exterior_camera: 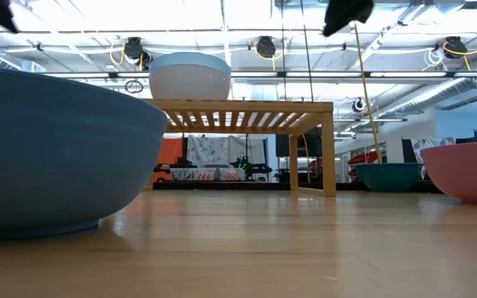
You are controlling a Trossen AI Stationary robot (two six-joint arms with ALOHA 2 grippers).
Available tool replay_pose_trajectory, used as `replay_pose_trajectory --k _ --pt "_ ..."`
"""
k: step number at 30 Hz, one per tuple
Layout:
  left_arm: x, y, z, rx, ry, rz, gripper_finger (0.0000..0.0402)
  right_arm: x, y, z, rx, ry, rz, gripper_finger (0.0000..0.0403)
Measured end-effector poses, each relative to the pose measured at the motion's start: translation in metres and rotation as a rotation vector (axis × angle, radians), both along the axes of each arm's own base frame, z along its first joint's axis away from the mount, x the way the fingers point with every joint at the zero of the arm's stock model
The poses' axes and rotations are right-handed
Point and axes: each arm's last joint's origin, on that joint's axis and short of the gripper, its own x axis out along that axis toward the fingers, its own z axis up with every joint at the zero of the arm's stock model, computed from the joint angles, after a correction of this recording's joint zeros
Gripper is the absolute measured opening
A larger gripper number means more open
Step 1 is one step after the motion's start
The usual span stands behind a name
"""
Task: Place and stack bowls onto a shelf
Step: Stack the gray bowl on top of the blue bowl
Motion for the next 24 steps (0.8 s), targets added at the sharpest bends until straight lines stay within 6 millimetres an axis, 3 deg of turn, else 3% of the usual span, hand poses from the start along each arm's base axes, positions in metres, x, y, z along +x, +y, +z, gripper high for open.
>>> replay_pose_trajectory --k 12,24 --pt "-0.004 -0.005 -0.003 -0.142 -0.038 0.05 0.0046 0.047 0.009 -0.01 -0.026 -0.191 0.149 0.0121" --pt "0.007 -0.002 -0.024 -0.355 0.002 0.191 0.0046 0.046 0.009 -0.008 -0.056 -0.199 0.184 0.0121"
